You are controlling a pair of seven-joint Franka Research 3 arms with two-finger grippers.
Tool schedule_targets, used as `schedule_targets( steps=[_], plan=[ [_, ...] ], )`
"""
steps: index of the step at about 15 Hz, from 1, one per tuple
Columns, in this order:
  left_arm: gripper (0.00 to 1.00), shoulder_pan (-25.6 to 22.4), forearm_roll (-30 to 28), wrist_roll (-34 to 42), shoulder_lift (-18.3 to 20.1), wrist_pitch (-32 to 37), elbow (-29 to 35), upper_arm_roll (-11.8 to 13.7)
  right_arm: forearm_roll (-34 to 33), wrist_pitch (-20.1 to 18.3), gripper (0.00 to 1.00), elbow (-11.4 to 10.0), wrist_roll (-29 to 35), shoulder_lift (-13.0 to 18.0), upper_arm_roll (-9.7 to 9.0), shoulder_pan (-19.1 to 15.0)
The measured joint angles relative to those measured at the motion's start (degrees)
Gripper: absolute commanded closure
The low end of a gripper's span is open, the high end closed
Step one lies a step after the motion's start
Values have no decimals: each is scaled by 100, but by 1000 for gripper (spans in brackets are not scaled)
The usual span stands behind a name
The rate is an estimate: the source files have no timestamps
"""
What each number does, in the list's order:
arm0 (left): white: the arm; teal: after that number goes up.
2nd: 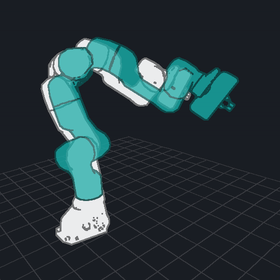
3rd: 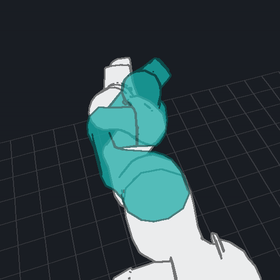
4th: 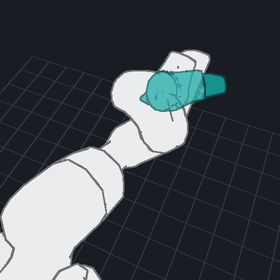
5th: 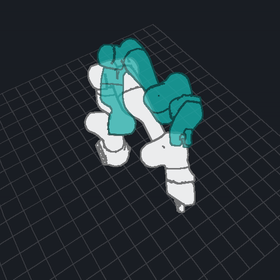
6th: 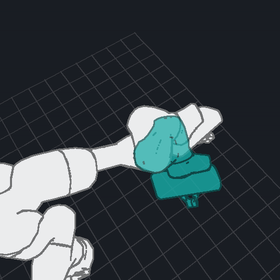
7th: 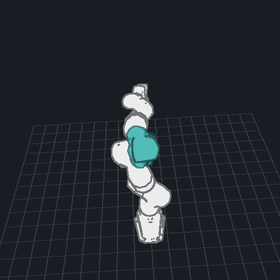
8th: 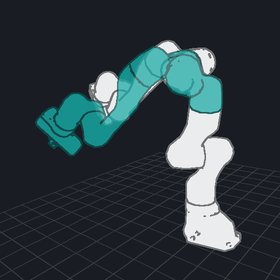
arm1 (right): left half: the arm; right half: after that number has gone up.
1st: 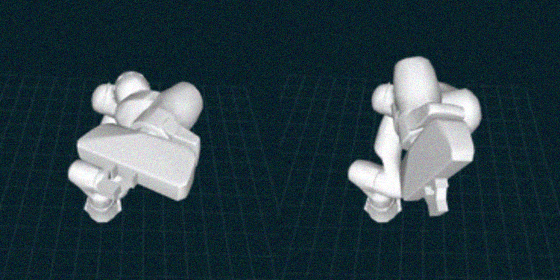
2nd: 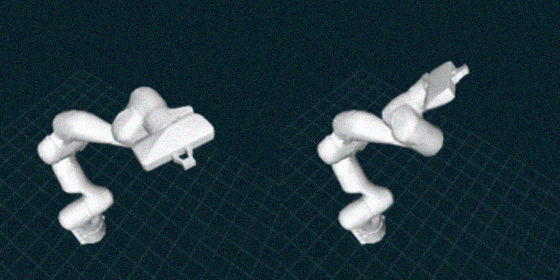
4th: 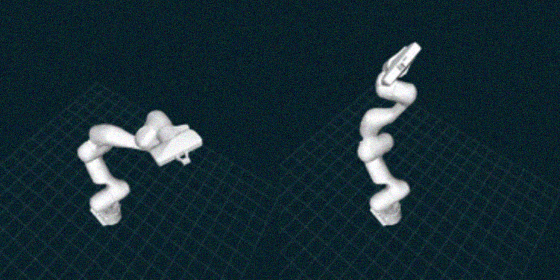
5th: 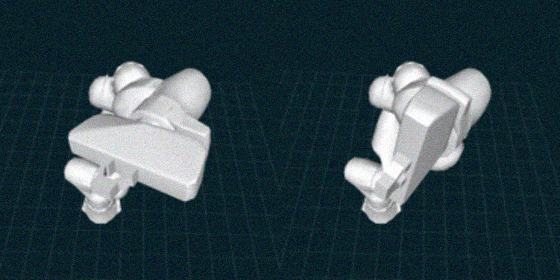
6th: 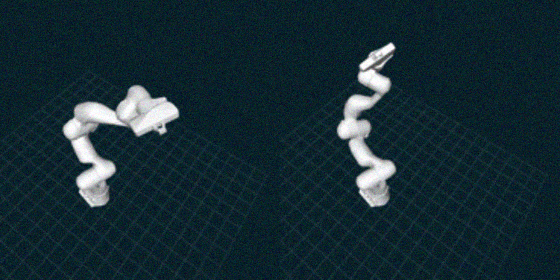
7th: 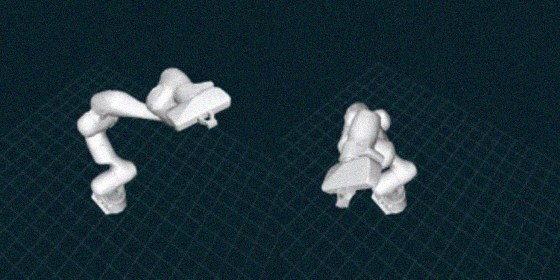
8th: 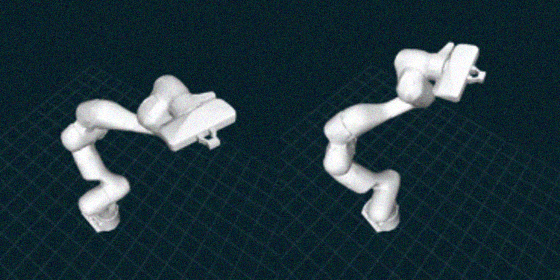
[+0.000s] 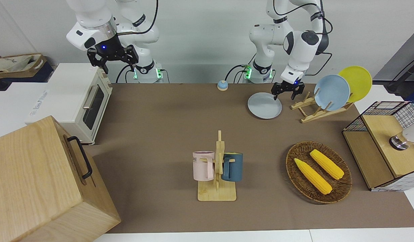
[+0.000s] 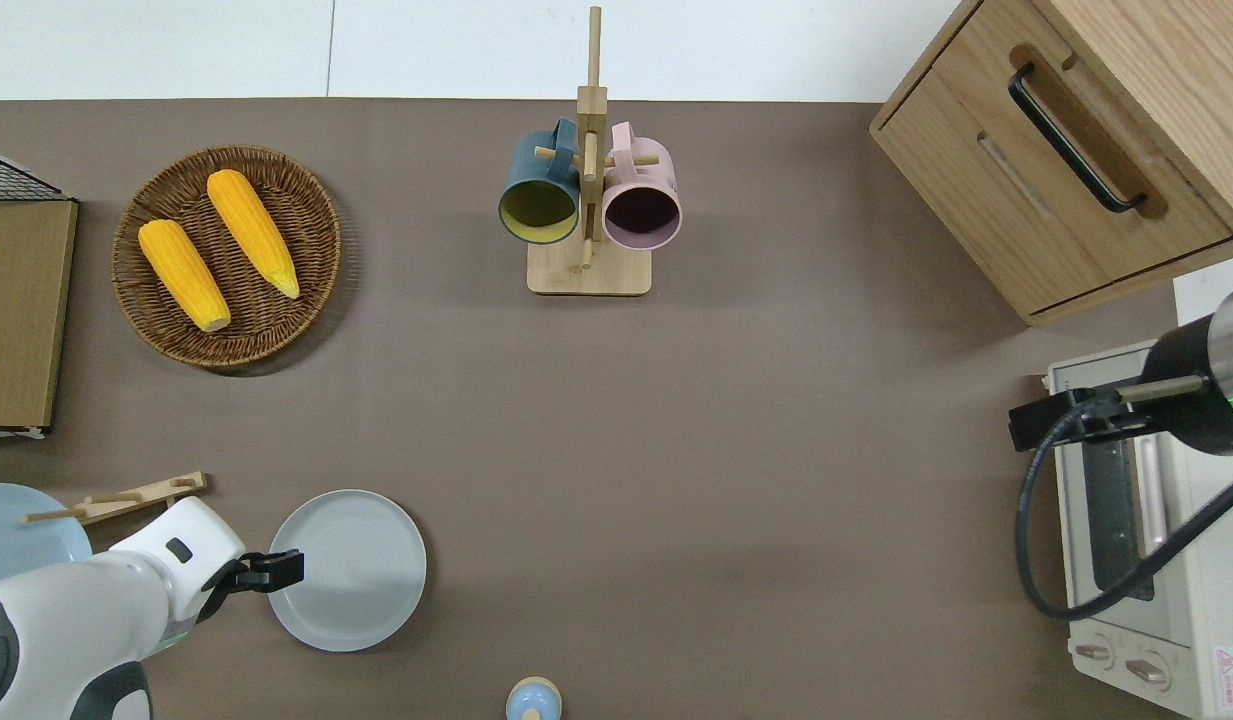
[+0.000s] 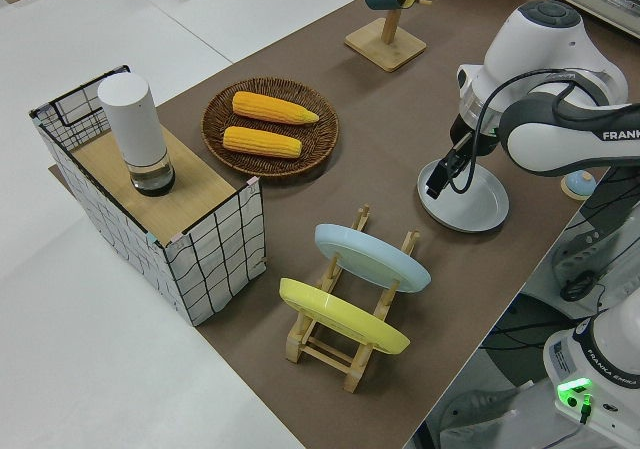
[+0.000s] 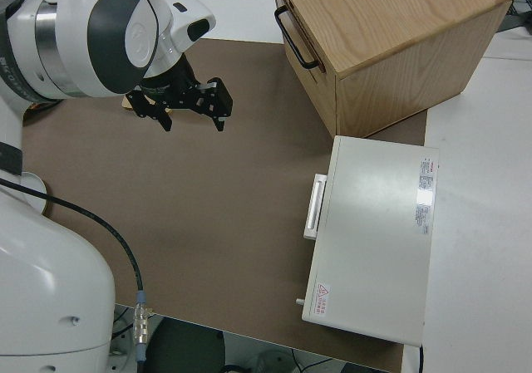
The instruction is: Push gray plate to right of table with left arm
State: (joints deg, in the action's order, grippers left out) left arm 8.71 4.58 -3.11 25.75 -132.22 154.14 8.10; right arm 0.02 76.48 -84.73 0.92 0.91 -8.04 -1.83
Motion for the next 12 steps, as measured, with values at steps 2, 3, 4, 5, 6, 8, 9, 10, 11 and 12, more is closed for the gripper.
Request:
schedule_targets(
  steps=[2, 3, 4, 5, 6, 8, 9, 10, 11, 12],
  plan=[
    [7, -40, 0, 43, -138, -153, 3, 0, 0, 0, 17, 0, 0, 0, 0, 0],
    [7, -57, 0, 56, -217, -253, 8, 0, 0, 0, 17, 0, 0, 0, 0, 0],
    [7, -70, 0, 65, -293, -366, 22, 0, 0, 0, 17, 0, 0, 0, 0, 0],
    [7, -80, 0, 70, -381, -502, 49, 0, 0, 0, 17, 0, 0, 0, 0, 0],
    [7, -89, 0, 70, -453, -595, 77, 0, 0, 0, 17, 0, 0, 0, 0, 0],
    [7, -101, 0, 72, -568, -761, 136, 2, 0, 0, 17, 0, 0, 0, 0, 0],
    [7, -101, 0, 76, -611, -856, 180, 2, 0, 0, 17, 0, 0, 0, 0, 0],
    [7, -101, 0, 81, -648, -956, 232, 2, 0, 0, 17, 0, 0, 0, 0, 0],
    [7, -102, 0, 84, -691, -1068, 294, 2, 0, 0, 17, 0, 0, 0, 0, 0],
    [7, -102, 0, 85, -721, -1149, 340, 2, 0, 0, 17, 0, 0, 0, 0, 0]
  ],
)
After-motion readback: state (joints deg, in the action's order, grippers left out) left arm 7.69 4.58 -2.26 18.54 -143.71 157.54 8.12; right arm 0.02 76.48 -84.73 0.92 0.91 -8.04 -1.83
